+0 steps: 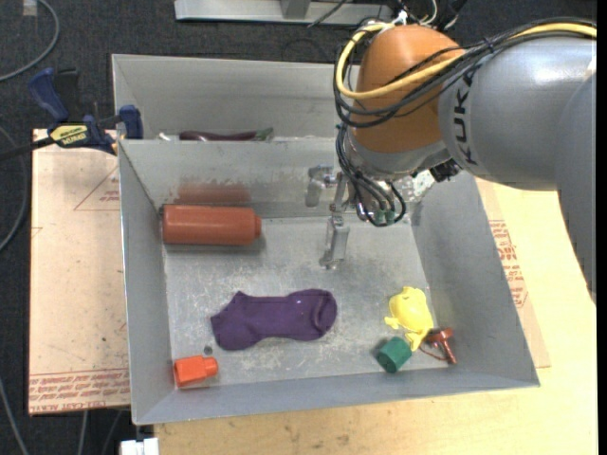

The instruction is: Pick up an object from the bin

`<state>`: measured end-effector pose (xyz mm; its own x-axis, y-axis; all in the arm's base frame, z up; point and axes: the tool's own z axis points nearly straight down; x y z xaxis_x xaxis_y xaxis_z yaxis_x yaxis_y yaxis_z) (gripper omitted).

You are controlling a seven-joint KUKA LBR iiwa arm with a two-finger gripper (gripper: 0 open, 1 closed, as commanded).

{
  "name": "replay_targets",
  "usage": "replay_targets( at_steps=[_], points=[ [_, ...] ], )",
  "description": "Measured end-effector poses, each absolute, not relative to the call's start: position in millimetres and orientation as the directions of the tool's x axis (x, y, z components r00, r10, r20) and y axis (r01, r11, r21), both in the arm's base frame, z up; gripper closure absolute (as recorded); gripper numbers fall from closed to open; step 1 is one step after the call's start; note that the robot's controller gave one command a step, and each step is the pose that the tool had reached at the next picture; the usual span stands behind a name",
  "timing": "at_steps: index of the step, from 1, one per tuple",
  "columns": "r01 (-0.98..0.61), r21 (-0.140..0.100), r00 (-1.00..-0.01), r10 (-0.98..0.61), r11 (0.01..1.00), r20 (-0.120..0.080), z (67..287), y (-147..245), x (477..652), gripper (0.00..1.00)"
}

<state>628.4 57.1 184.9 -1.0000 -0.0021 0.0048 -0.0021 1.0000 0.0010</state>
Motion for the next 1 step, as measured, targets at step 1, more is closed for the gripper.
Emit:
replay_targets(
  at_steps=[1],
  points=[
    [-0.001, 0.001, -1.0, -0.001, 1.0, -0.001, 189.8, 56.8, 629.3, 0.0]
  ],
)
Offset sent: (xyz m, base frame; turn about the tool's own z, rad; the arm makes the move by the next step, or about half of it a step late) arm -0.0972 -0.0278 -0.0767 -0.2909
